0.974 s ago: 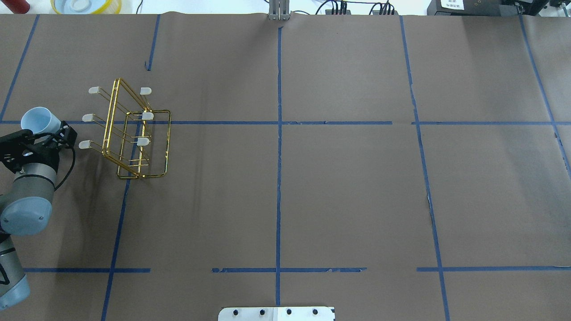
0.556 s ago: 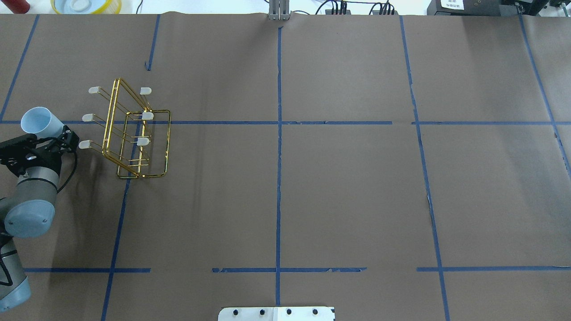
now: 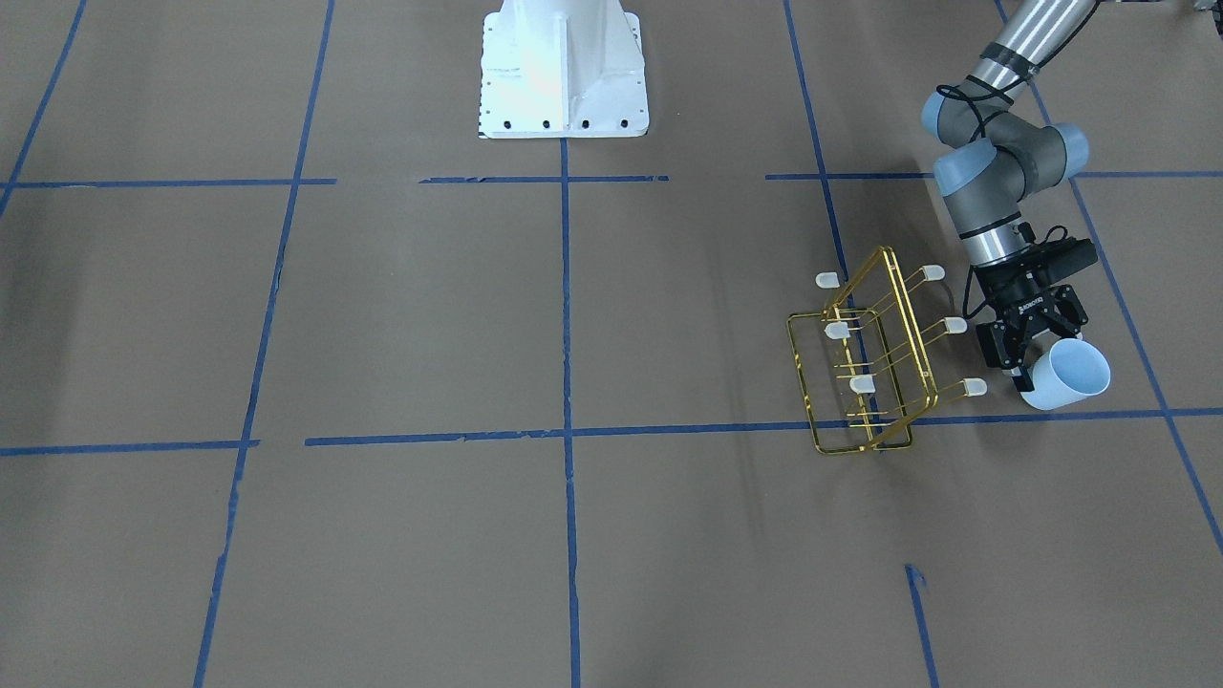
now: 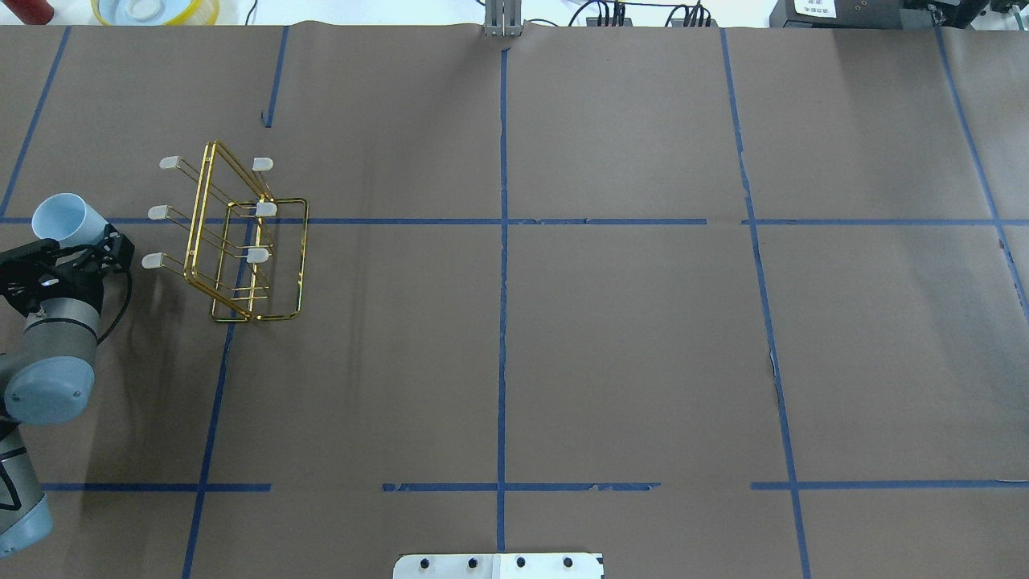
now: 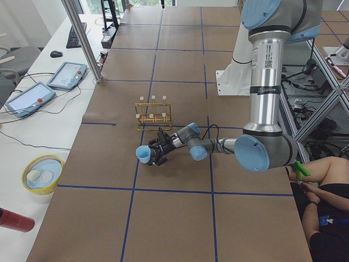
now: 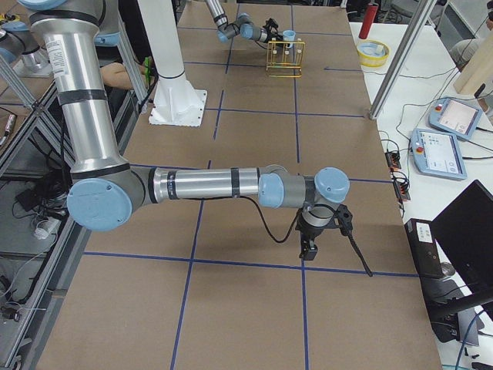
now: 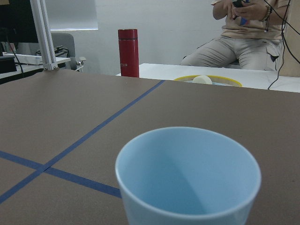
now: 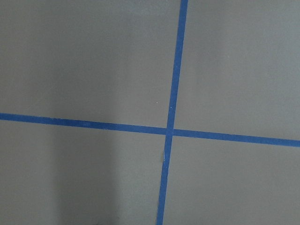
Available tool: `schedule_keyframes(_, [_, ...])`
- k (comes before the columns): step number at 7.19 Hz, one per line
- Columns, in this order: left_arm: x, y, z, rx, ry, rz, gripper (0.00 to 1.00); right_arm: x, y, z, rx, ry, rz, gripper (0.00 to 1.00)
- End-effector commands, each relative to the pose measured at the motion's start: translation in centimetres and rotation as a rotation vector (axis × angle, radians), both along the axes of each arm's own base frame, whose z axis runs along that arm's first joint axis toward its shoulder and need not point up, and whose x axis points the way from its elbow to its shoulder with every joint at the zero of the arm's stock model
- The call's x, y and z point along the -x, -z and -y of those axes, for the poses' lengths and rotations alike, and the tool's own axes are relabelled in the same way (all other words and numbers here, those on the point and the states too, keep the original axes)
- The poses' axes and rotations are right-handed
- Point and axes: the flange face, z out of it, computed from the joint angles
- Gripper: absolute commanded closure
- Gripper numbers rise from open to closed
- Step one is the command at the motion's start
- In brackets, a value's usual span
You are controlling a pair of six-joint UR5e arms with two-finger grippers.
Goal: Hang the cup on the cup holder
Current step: 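Lift the light blue cup with the left gripper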
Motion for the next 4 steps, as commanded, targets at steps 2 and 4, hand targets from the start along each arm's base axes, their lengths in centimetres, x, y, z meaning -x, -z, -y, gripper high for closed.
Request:
schedule_keyframes(2, [0.5, 0.8, 1.3, -0.010, 0.026, -0.015, 0.00, 0.0, 0.0, 0.0, -0.001, 0.000, 0.000, 0.00])
schedule_keyframes(4, [-0.3, 1.3, 2.1, -0.015, 0.031, -0.023, 0.00, 0.1, 0.0, 0.0, 0.001, 0.001, 0.000, 0.00])
